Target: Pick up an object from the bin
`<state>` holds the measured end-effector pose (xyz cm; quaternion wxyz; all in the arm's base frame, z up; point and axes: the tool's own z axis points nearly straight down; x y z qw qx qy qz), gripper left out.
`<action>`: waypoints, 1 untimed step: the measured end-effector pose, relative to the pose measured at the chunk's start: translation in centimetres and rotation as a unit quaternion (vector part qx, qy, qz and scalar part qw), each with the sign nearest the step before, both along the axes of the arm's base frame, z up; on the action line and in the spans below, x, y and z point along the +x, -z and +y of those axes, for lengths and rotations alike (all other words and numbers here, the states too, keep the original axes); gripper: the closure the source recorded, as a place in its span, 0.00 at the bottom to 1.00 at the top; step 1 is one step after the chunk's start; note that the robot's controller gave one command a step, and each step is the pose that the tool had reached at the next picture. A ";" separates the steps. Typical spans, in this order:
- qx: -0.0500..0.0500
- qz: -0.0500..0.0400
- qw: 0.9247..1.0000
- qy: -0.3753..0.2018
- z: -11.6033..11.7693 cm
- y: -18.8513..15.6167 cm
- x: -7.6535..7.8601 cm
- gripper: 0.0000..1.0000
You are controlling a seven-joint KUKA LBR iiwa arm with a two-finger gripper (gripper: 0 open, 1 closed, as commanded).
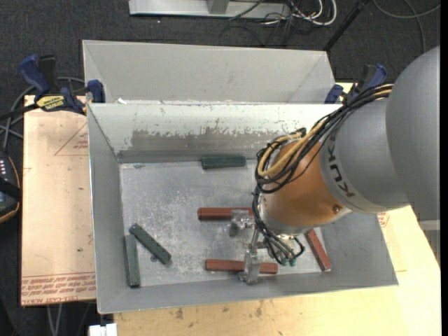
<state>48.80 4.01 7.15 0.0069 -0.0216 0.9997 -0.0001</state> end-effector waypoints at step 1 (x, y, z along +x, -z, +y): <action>0.000 0.006 1.000 -0.005 0.4 0.1 -0.4 1.00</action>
Offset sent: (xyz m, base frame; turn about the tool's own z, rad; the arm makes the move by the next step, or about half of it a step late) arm 0.0000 0.0000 0.0000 0.0000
